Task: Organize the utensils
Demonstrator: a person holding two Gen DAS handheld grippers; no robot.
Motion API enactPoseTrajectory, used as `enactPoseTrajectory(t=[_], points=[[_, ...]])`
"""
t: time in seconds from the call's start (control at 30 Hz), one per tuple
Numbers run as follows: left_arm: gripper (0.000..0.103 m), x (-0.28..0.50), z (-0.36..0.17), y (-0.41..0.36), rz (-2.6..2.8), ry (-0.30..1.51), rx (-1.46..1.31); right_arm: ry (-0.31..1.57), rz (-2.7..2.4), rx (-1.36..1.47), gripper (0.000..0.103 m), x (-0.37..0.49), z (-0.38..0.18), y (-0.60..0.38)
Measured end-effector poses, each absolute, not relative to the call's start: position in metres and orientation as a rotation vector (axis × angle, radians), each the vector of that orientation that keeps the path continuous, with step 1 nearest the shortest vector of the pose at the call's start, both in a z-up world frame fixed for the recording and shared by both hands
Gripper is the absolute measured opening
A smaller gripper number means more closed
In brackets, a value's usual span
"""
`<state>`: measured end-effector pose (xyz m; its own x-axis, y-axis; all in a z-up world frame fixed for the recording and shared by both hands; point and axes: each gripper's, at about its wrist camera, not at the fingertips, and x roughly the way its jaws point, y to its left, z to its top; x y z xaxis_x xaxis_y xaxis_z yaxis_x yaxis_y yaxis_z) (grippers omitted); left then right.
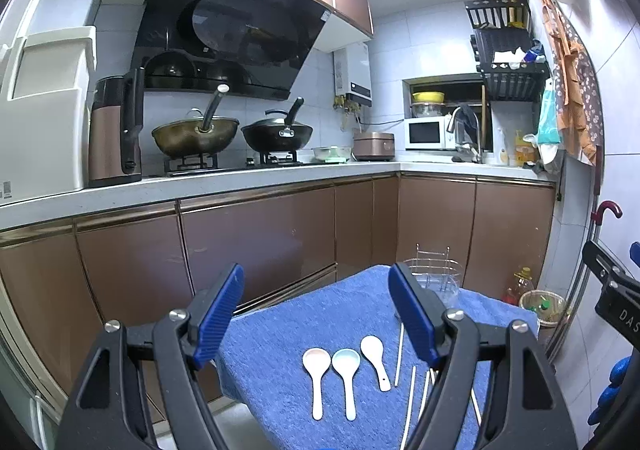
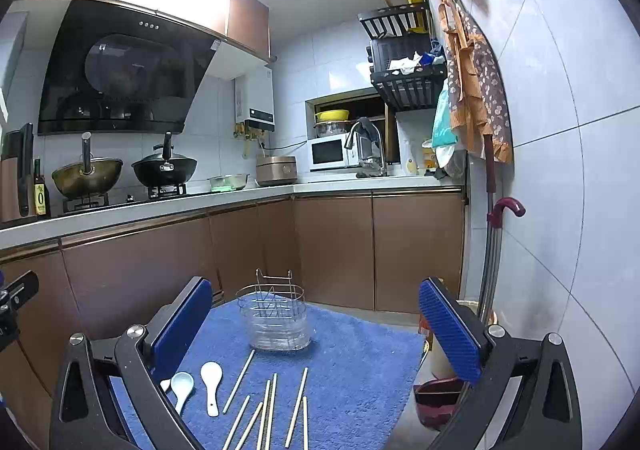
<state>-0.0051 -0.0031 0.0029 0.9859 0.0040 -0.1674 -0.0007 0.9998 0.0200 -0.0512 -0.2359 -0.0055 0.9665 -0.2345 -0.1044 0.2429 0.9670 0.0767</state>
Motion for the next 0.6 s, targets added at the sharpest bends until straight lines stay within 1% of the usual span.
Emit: enactPoseTrajectory(t=[0.6], points=[[0.073, -0.0147, 0.0055, -0.006, -0.014, 0.108, 0.011, 0.048, -0.231, 0.096, 0.103, -0.0588, -0.0012, -0.2326]])
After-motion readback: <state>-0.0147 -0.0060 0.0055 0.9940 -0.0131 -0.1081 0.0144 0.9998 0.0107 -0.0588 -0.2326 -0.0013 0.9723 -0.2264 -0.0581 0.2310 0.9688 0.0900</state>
